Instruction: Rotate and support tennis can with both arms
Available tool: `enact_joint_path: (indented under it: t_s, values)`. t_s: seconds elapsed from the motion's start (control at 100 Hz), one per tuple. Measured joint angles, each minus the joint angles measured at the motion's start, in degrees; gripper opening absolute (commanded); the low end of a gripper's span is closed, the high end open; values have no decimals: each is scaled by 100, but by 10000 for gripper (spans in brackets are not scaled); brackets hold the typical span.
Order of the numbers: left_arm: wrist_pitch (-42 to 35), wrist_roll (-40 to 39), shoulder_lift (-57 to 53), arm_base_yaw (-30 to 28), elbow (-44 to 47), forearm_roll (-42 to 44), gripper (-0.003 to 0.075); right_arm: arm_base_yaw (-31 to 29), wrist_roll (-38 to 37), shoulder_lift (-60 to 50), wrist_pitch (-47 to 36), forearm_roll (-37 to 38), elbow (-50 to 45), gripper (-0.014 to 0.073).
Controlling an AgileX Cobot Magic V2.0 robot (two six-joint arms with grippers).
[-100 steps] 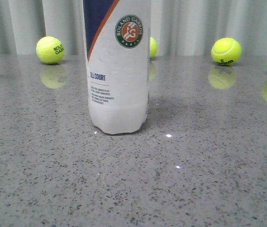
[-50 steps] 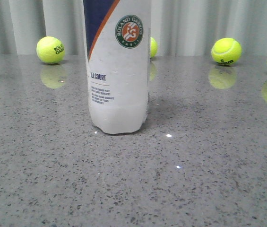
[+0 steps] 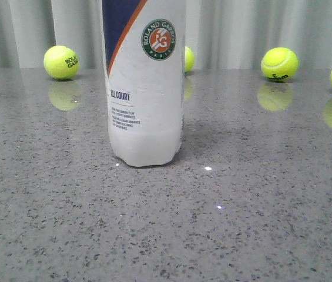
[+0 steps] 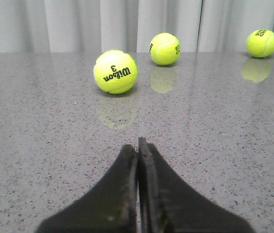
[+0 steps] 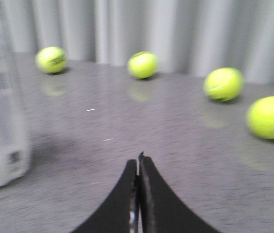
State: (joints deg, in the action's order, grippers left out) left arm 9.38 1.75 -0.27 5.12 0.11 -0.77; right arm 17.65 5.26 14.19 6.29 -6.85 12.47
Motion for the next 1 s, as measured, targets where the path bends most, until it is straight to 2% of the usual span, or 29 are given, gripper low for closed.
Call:
enact_joint_path:
  t_s: [0.15,0.33,0.55,0.78,1.0]
  values:
    - [0,0,0,0,0,0,-19,-929,-610,-27,-760,1032,-616,-59]
    - [0,0,0,0,0,0,-18,-1647,-1422,-520,-938,1724,-1255,-59]
    - [0,0,0,0,0,0,-19,-1816,-1526,-1395,-708,1718,-1395,-59]
    - [0,0,0,0,0,0,-19,-1847,-810,-1471,-196,940,-1395,-59]
    - [0,0,0,0,0,0,-18,-1869,-643,-1471,-133,784,-1395,-59]
